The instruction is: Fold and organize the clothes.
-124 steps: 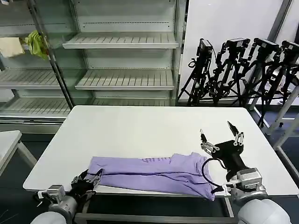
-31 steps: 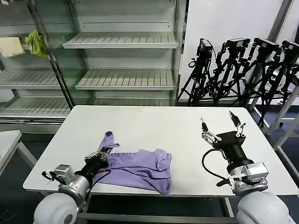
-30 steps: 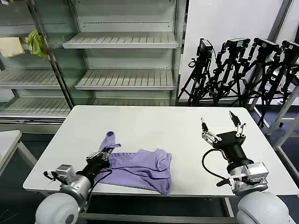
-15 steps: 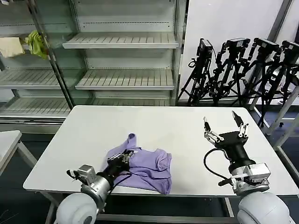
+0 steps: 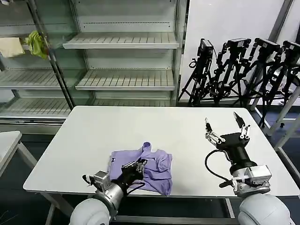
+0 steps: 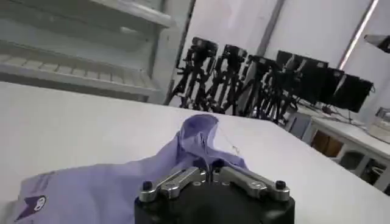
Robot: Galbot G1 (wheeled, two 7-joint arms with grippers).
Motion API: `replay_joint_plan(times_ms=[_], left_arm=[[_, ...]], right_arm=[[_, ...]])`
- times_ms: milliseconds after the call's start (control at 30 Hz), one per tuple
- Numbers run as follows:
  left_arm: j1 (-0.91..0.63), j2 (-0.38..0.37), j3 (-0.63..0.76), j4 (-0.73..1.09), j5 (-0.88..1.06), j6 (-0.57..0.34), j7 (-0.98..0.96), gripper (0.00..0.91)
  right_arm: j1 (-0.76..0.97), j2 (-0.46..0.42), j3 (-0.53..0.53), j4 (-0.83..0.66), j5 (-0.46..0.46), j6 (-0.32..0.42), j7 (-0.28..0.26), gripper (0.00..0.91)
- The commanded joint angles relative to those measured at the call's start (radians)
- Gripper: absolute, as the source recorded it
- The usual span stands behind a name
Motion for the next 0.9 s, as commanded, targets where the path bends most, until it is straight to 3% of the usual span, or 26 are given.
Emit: replay_joint_plan(times_ms=[33, 300, 400, 433, 467, 600, 667, 900], left_arm=[[-0.008, -0.01, 0.034, 0.02, 0.017, -0.001, 0.003, 0.01], [-0.027, -0.026, 0.043, 0.063, 0.025, -0.001, 0.004, 0.01], [-0.03, -0.034, 0.049, 0.07, 0.03, -0.002, 0.004, 0.071], [-0.033, -0.036, 0.051, 0.076, 0.03, -0.002, 0.003, 0.252], [-0.034, -0.037, 0.052, 0.078, 0.03, -0.002, 0.003, 0.312], [-0.042, -0.047, 0.055, 0.089, 0.031, -0.002, 0.003, 0.343], [-0.044, -0.05, 0.056, 0.094, 0.033, -0.005, 0.004, 0.907], [-0.038, -0.047, 0.054, 0.071, 0.033, -0.007, 0.005, 0.907]], right_arm=[[-0.001, 0.001, -0.001, 0.0, -0.004, 0.003, -0.001, 0.907], [-0.007, 0.002, -0.002, 0.008, -0.008, 0.005, -0.001, 0.907], [-0.01, 0.003, -0.002, 0.011, -0.01, 0.005, 0.0, 0.907], [-0.012, 0.004, -0.003, 0.012, -0.012, 0.005, 0.0, 0.907], [-0.013, 0.004, -0.003, 0.013, -0.013, 0.005, 0.0, 0.907], [-0.017, 0.007, -0.003, 0.016, -0.016, 0.005, 0.0, 0.907], [-0.021, 0.009, -0.004, 0.018, -0.018, 0.005, -0.001, 0.907], [-0.023, 0.009, -0.002, 0.024, -0.021, 0.005, -0.002, 0.907]])
